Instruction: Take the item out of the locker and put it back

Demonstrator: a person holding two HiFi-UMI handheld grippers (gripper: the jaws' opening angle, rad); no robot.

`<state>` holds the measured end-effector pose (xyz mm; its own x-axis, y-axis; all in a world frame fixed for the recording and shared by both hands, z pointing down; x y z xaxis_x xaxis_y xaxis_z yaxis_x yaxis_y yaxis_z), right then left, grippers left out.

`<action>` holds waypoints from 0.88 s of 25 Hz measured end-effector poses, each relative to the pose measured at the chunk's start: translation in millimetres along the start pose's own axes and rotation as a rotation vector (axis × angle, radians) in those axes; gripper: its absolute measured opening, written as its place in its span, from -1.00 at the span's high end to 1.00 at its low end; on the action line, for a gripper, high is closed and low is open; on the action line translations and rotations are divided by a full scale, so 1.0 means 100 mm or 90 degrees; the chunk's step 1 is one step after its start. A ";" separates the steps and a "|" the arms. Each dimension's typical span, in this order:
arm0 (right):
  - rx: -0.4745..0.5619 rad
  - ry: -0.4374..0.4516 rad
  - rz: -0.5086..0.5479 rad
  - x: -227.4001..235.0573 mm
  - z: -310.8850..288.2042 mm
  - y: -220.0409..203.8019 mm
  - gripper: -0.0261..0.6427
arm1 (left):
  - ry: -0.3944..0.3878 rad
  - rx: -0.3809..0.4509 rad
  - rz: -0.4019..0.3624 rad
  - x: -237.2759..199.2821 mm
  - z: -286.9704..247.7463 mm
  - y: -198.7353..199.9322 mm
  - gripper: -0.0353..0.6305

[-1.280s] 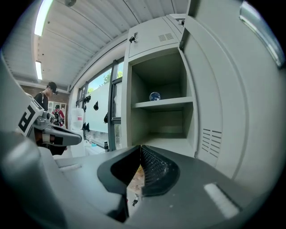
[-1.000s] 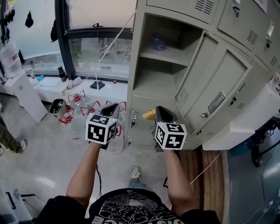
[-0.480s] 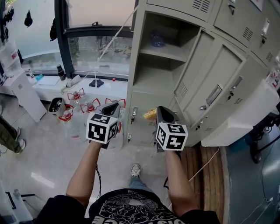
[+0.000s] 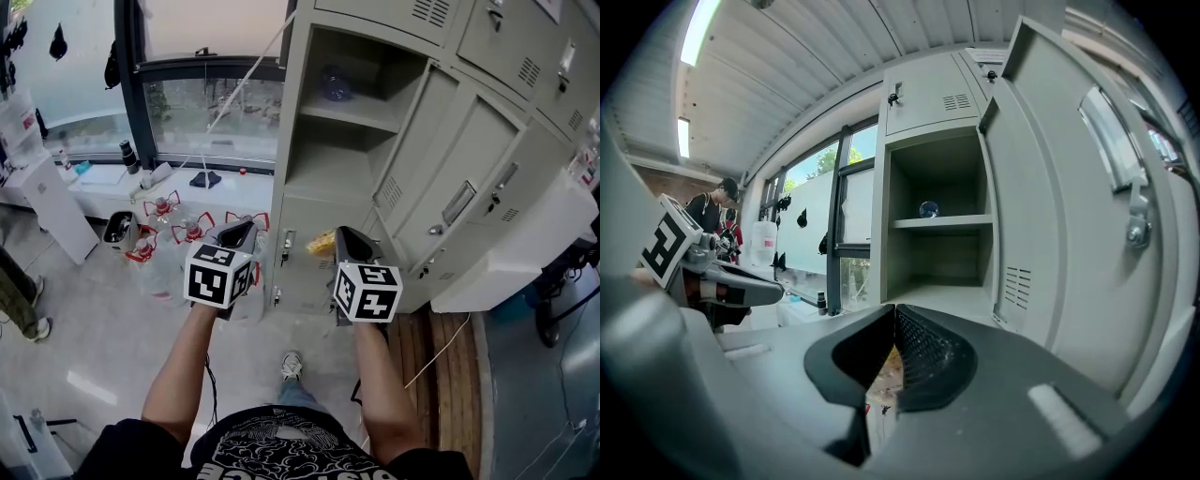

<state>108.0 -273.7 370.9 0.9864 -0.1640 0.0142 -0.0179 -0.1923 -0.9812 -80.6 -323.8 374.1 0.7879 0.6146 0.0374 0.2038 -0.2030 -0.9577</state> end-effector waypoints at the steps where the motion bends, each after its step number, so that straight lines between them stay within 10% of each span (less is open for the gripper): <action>1: 0.000 0.000 0.001 0.00 -0.01 0.01 0.84 | -0.002 0.000 -0.001 0.01 -0.01 0.00 0.89; 22: 0.030 0.004 0.032 0.27 -0.49 0.47 0.84 | -0.001 0.004 0.006 -0.16 -0.45 0.18 0.89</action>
<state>126.0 -335.1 334.5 0.9835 -0.1778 -0.0336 -0.0588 -0.1382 -0.9887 -63.0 -371.7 368.9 0.7893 0.6134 0.0283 0.1929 -0.2040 -0.9598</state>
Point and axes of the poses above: the fingertips, and each gripper's own axes: z backward along the fingers, x to its right, y out of its top, the point moved 3 cm from there along z, backward along the fingers, and after that the axes turned 5 degrees about y, right-handed, at the moved point
